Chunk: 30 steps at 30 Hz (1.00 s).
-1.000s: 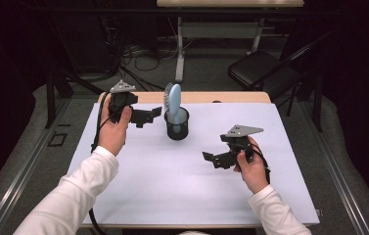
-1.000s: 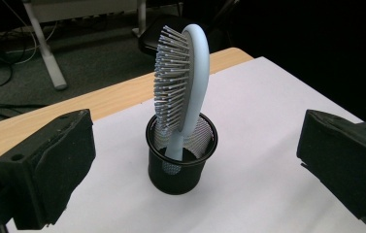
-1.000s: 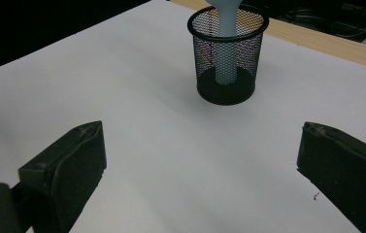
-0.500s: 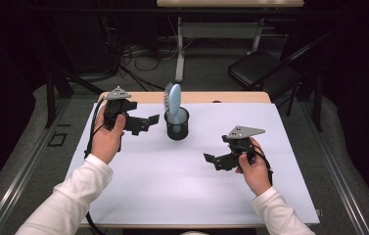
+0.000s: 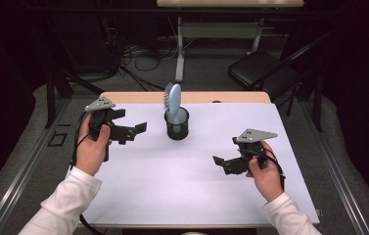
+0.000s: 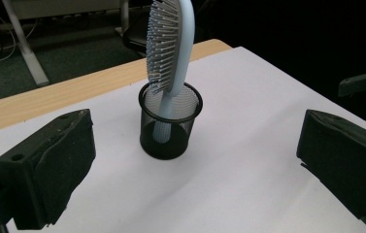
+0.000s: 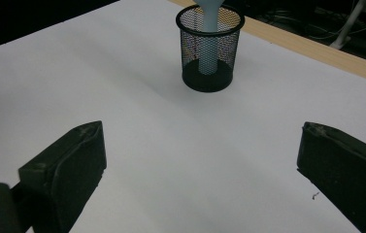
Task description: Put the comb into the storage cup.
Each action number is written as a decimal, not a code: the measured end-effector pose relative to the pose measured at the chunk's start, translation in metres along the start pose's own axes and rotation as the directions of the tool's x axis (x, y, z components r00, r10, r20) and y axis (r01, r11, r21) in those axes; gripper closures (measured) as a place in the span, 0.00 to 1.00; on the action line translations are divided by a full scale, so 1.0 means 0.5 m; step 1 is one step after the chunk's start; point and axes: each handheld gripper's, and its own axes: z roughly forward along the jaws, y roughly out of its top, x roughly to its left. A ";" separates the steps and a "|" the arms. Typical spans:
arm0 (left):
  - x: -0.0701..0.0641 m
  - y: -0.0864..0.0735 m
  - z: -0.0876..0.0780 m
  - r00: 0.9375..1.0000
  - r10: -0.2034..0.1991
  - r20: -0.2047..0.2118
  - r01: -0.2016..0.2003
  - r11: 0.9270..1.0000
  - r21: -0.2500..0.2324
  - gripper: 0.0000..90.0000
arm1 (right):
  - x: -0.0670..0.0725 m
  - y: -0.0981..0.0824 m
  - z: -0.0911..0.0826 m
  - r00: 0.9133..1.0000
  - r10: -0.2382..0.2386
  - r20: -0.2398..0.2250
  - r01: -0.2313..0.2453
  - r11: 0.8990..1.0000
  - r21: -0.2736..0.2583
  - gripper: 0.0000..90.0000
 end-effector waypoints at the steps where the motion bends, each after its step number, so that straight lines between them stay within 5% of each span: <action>1: 0.001 -0.003 -0.007 1.000 -0.001 -0.004 0.001 1.000 0.000 0.01 | 0.000 -0.001 -0.006 1.000 -0.001 0.005 0.001 1.000 -0.004 0.04; 15: -0.004 -0.070 -0.057 1.000 0.004 -0.009 -0.004 0.999 0.040 0.01 | 0.001 -0.050 -0.077 0.998 0.012 0.063 -0.012 1.000 -0.013 0.04; 20: 0.000 -0.109 -0.055 0.999 -0.042 0.019 0.041 0.999 0.031 0.01 | -0.003 -0.074 -0.089 0.996 0.035 0.079 -0.034 0.999 -0.015 0.04; 30: 0.014 -0.167 -0.041 0.997 -0.083 -0.005 0.083 0.997 0.001 0.01 | -0.030 -0.126 -0.089 0.988 0.101 0.116 -0.100 0.995 -0.009 0.04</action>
